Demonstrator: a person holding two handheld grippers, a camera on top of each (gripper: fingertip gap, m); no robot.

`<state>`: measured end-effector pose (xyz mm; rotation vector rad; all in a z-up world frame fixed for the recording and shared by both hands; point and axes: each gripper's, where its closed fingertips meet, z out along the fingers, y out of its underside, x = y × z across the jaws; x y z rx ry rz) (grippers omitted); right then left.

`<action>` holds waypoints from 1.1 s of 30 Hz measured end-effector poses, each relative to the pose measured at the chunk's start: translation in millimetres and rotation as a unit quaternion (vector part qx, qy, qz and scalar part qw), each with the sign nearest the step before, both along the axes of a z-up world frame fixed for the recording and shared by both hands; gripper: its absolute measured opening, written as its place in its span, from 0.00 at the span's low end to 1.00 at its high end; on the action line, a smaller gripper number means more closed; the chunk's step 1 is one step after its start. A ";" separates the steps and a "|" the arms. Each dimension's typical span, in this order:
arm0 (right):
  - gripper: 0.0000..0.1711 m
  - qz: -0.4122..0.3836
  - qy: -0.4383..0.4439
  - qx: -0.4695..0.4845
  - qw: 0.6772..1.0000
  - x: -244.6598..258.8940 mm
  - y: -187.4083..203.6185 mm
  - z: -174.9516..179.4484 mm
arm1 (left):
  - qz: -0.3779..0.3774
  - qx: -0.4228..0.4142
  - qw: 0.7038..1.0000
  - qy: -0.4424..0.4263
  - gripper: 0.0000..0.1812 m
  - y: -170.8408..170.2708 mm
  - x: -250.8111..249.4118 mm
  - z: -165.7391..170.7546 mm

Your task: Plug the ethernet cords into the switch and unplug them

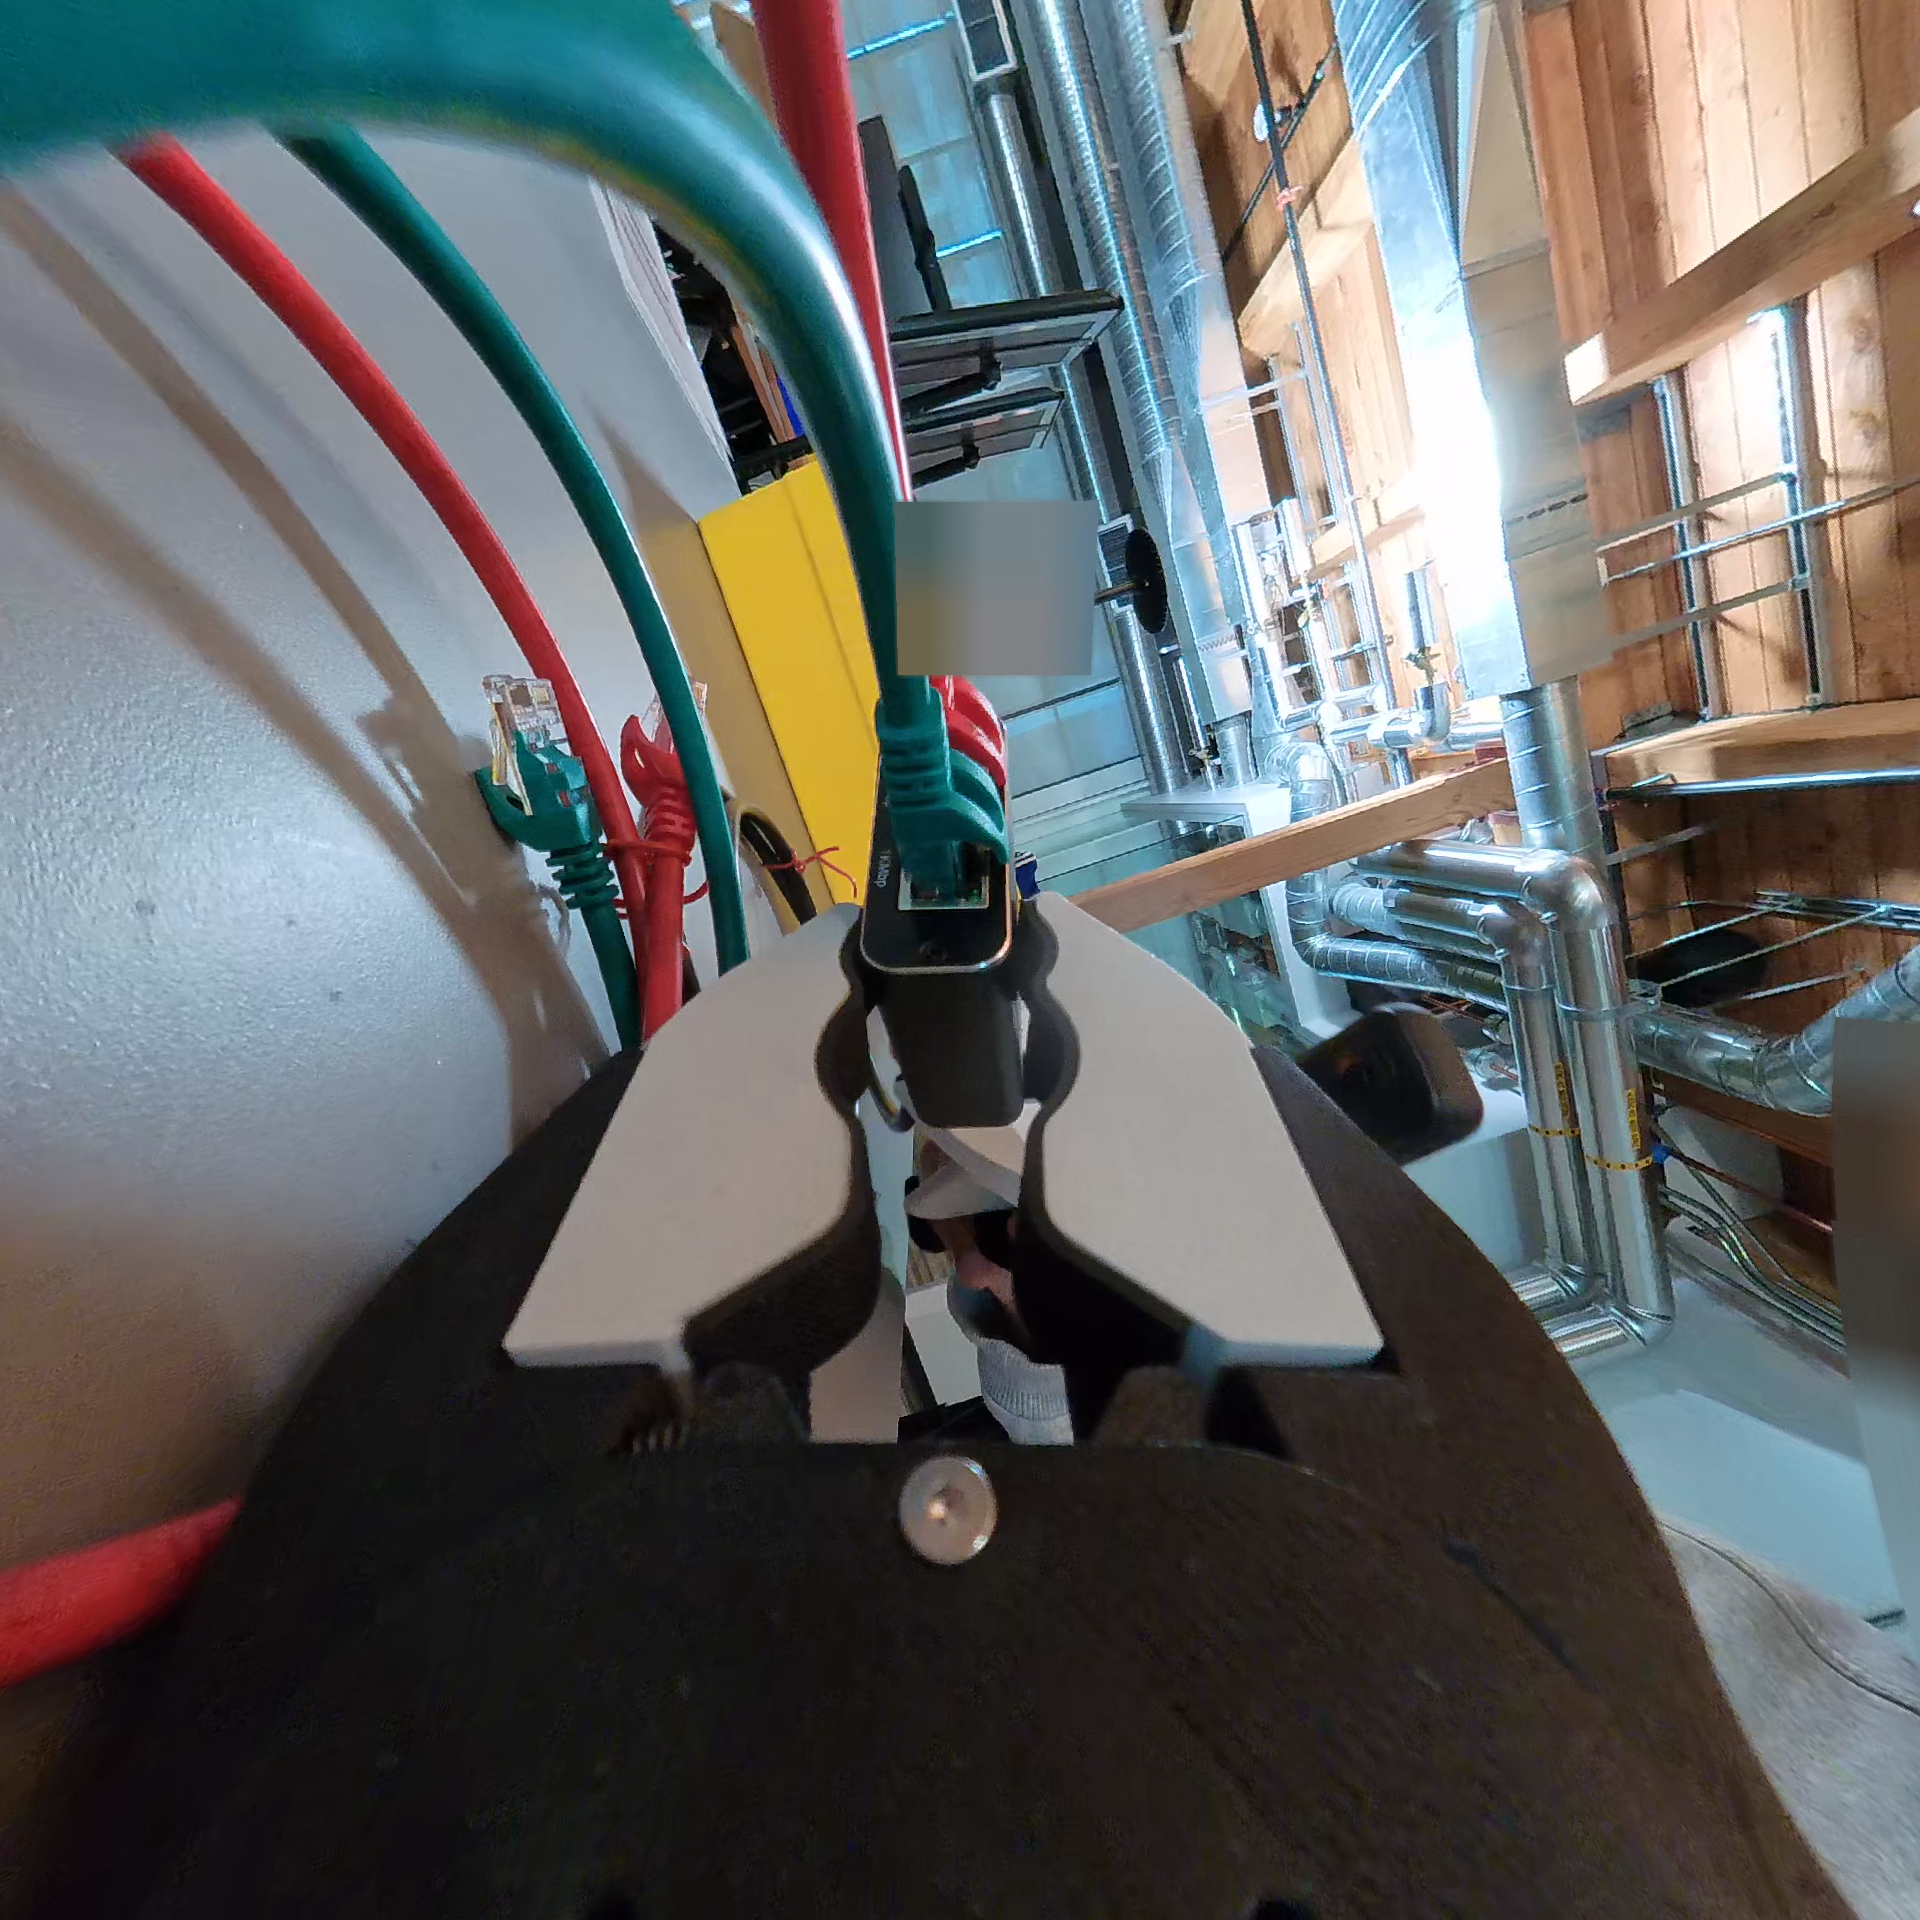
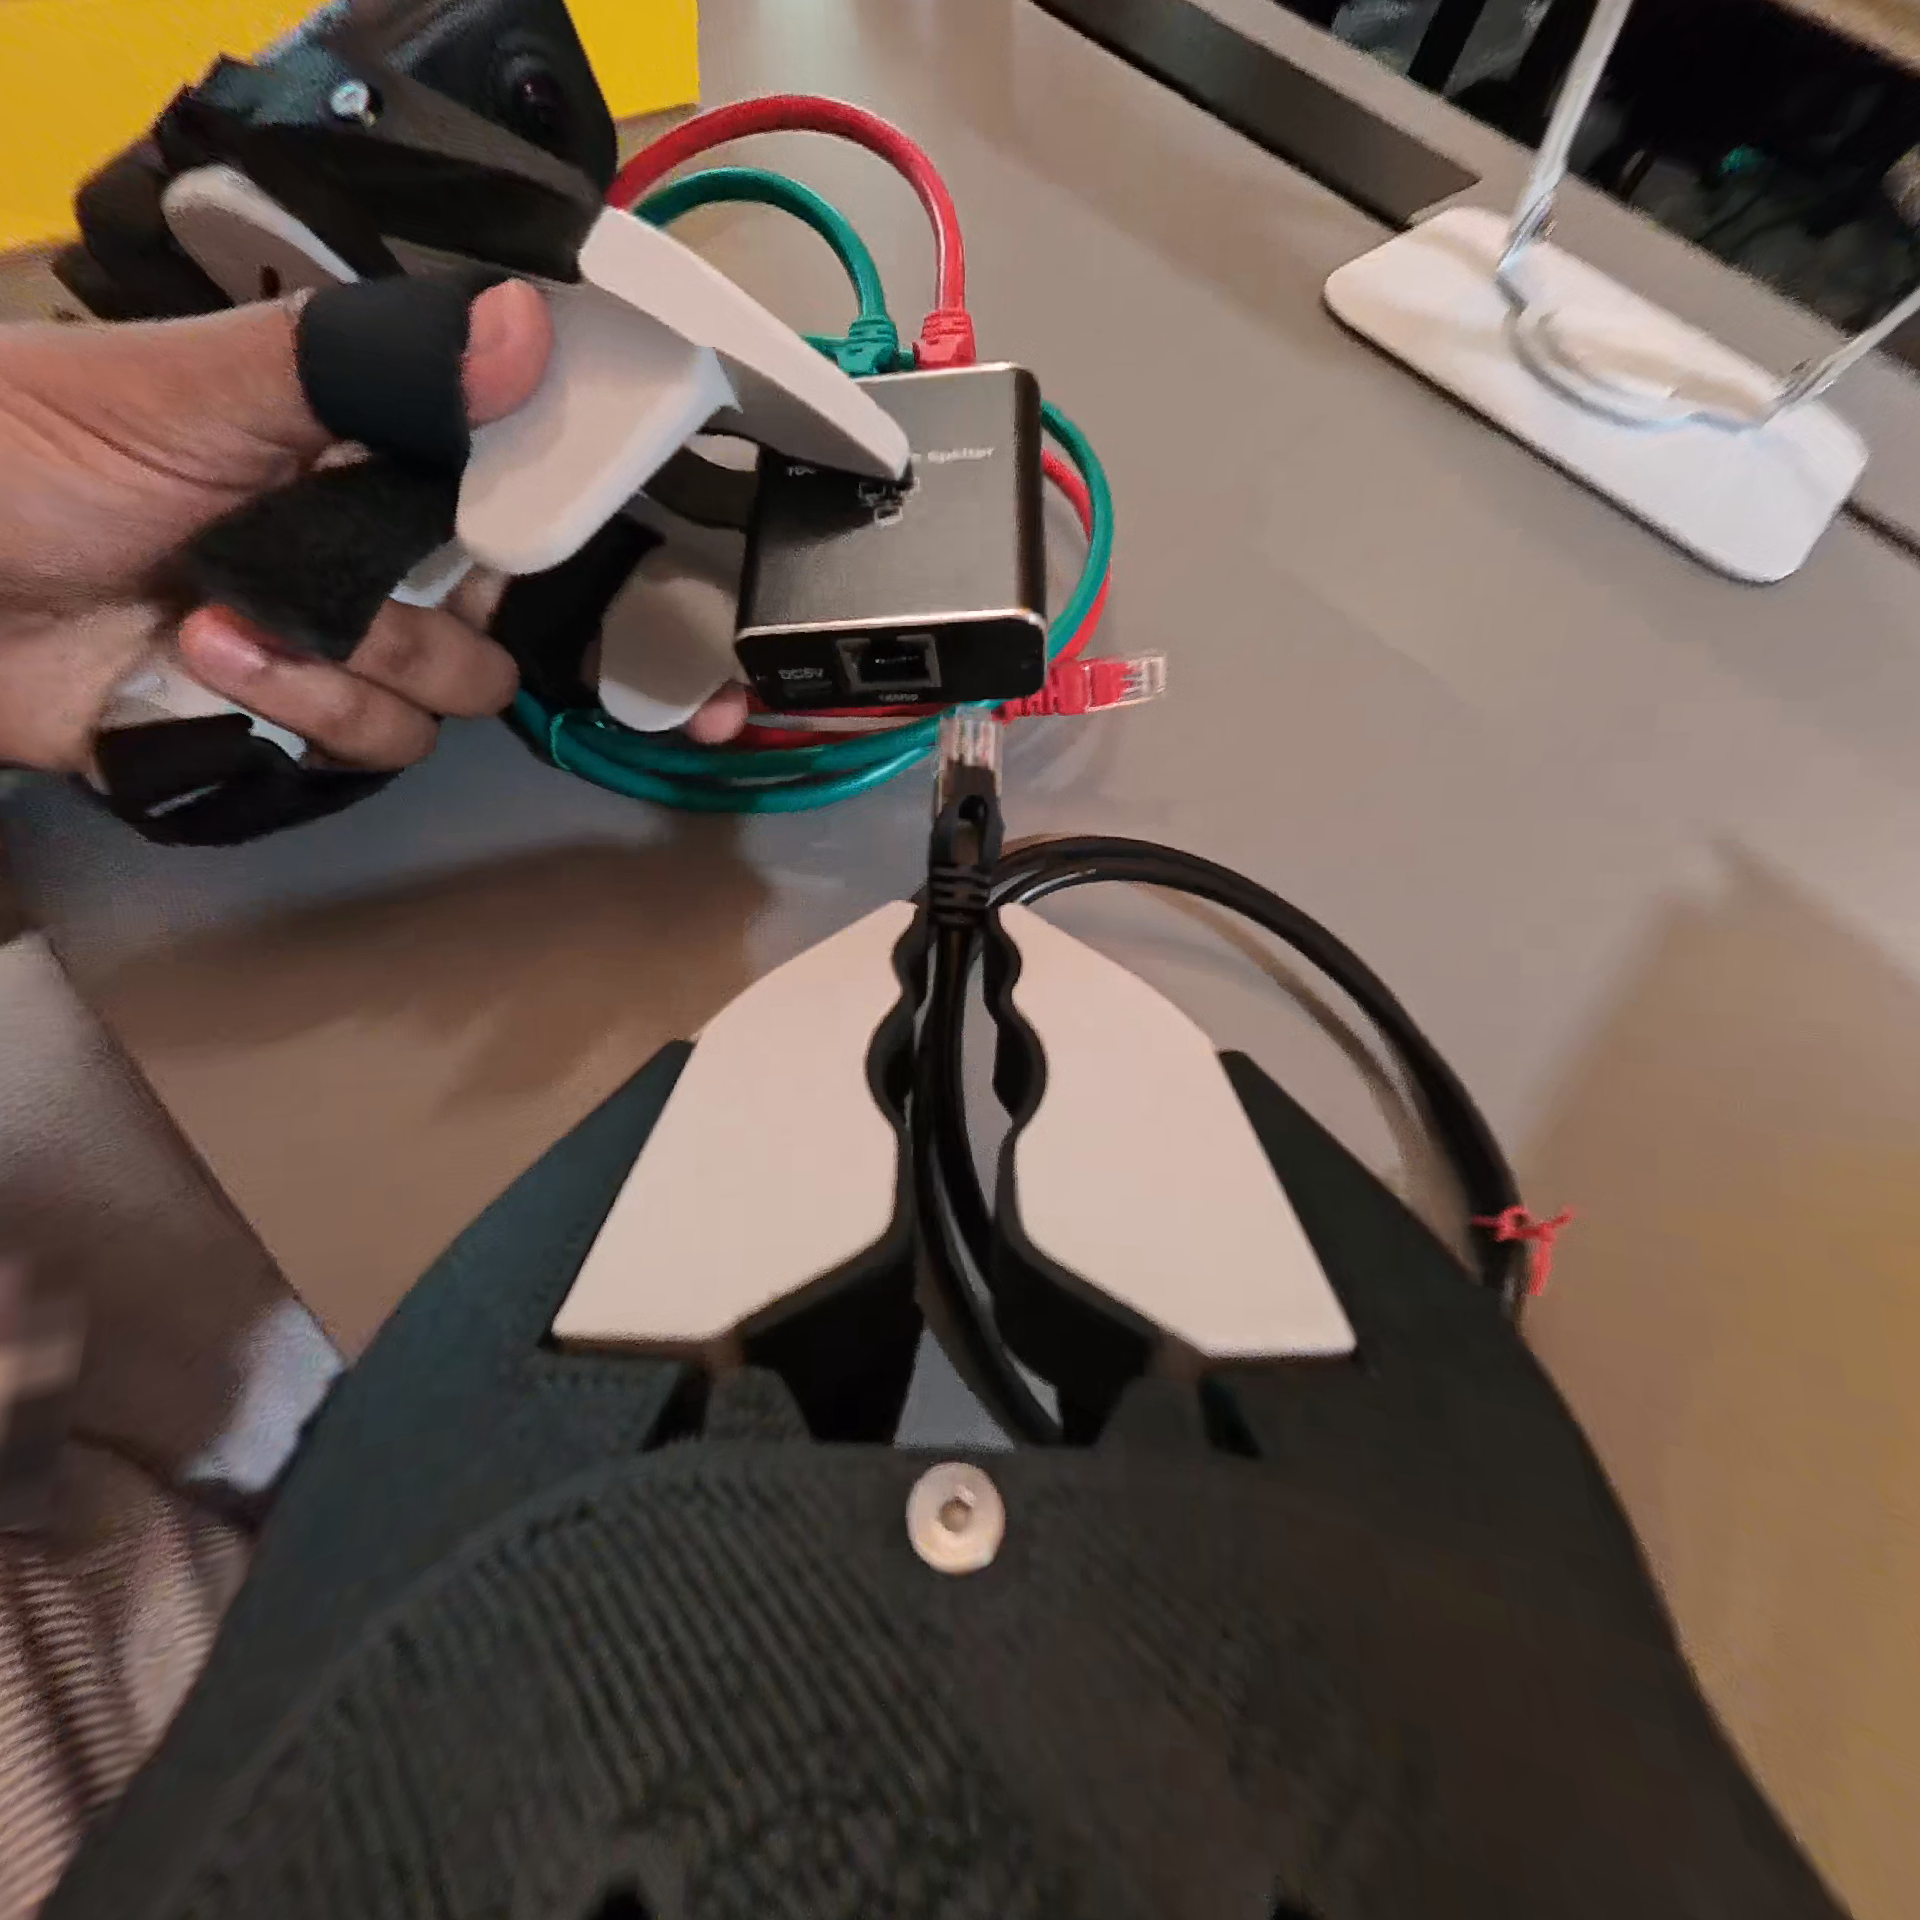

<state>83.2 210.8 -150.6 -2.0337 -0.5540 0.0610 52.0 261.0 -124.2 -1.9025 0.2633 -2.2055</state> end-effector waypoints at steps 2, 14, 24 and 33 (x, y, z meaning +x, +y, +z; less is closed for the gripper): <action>0.06 0.004 -0.047 0.025 0.999 -0.2 -0.7 3.9 | 0.001 0.001 1.000 0.001 0.13 0.3 0.1 -0.3; 0.06 0.003 -0.239 0.092 0.966 -7.0 -1.6 6.5 | 0.003 0.007 1.000 0.010 0.13 -0.4 0.9 -1.5; 0.06 -0.014 -0.238 0.076 0.968 -3.8 -0.3 1.6 | 0.023 0.043 0.998 0.033 0.13 -1.9 2.4 -3.2; 0.06 -0.025 -0.174 0.041 0.984 0.1 -1.0 -4.4 | 0.025 0.093 0.994 0.045 0.13 -9.9 7.1 -1.1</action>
